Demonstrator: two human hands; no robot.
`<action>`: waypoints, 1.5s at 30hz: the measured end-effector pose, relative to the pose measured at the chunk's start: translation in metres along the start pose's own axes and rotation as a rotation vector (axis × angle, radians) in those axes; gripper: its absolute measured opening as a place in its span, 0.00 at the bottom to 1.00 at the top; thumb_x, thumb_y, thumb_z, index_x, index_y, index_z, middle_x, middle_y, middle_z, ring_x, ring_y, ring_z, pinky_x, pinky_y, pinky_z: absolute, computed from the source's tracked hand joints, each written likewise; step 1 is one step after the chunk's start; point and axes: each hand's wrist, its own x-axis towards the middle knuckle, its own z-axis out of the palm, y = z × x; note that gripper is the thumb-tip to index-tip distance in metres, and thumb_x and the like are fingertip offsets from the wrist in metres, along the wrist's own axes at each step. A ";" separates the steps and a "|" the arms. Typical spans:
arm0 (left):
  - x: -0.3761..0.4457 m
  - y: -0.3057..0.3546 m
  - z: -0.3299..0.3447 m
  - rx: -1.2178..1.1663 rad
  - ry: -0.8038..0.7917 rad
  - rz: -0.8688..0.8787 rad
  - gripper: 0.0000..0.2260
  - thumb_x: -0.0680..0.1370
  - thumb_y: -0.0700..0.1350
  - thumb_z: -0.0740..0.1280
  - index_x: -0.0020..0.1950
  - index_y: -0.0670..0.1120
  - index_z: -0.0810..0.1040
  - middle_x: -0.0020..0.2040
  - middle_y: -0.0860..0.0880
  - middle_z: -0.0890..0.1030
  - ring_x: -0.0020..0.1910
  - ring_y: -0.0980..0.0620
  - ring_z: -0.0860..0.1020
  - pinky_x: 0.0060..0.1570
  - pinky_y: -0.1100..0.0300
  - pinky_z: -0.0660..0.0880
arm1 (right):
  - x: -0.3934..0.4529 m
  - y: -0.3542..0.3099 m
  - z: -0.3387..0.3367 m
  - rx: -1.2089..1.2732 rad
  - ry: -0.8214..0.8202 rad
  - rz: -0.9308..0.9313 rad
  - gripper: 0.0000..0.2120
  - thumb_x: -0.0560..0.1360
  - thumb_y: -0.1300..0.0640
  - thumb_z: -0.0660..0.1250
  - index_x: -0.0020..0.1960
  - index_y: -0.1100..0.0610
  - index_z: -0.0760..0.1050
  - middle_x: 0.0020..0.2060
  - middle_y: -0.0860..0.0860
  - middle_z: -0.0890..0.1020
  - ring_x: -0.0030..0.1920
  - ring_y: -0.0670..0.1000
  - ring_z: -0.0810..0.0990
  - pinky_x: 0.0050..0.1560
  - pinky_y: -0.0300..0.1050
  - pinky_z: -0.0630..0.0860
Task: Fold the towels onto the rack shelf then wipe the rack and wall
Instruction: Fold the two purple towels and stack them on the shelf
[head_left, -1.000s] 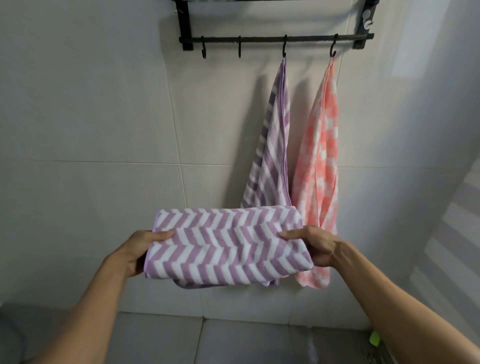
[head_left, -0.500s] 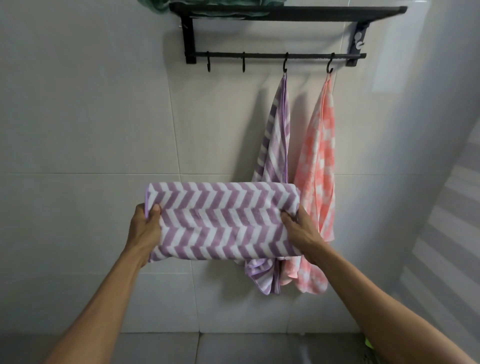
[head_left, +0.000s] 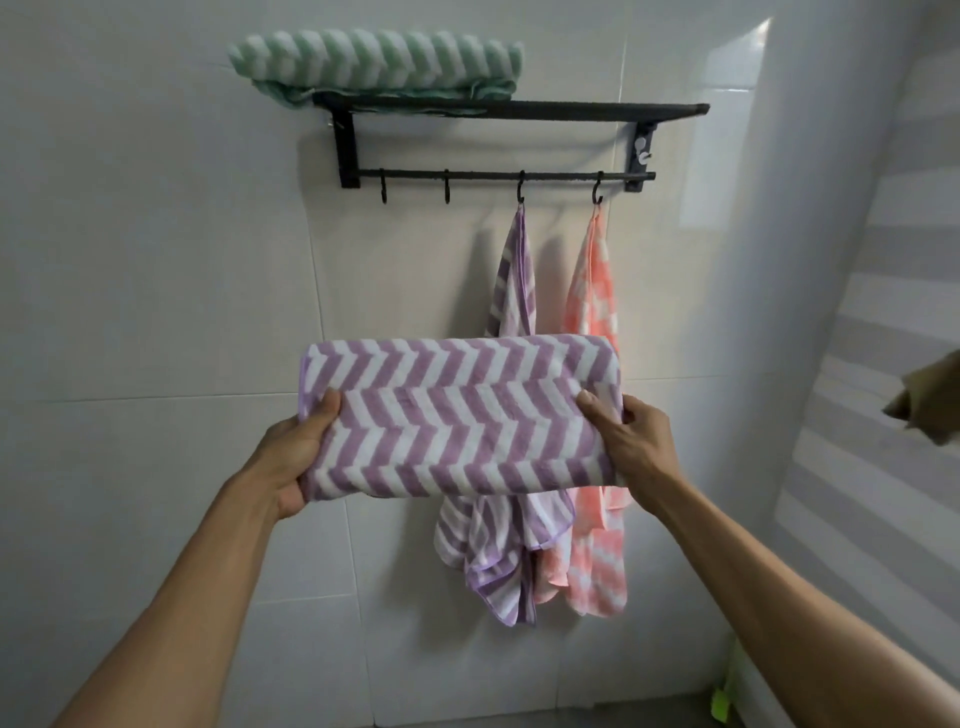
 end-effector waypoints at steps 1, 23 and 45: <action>-0.004 0.004 0.007 0.004 -0.012 0.014 0.31 0.68 0.65 0.74 0.62 0.46 0.79 0.56 0.45 0.85 0.51 0.43 0.86 0.50 0.46 0.82 | -0.001 -0.006 -0.011 0.015 -0.014 0.003 0.18 0.71 0.43 0.75 0.48 0.58 0.81 0.43 0.54 0.86 0.38 0.47 0.87 0.37 0.42 0.83; -0.126 0.133 0.221 0.246 0.534 0.722 0.31 0.77 0.65 0.65 0.33 0.37 0.74 0.32 0.41 0.77 0.33 0.44 0.74 0.34 0.54 0.69 | 0.034 -0.130 -0.228 -0.063 0.238 -0.397 0.18 0.82 0.46 0.61 0.46 0.60 0.73 0.41 0.57 0.80 0.42 0.59 0.79 0.43 0.53 0.77; 0.027 0.282 0.282 0.266 0.555 0.975 0.28 0.80 0.64 0.61 0.41 0.39 0.78 0.38 0.42 0.79 0.36 0.45 0.76 0.31 0.58 0.67 | 0.208 -0.236 -0.201 -0.156 0.403 -0.484 0.22 0.82 0.43 0.61 0.40 0.59 0.73 0.35 0.53 0.75 0.33 0.50 0.70 0.32 0.46 0.67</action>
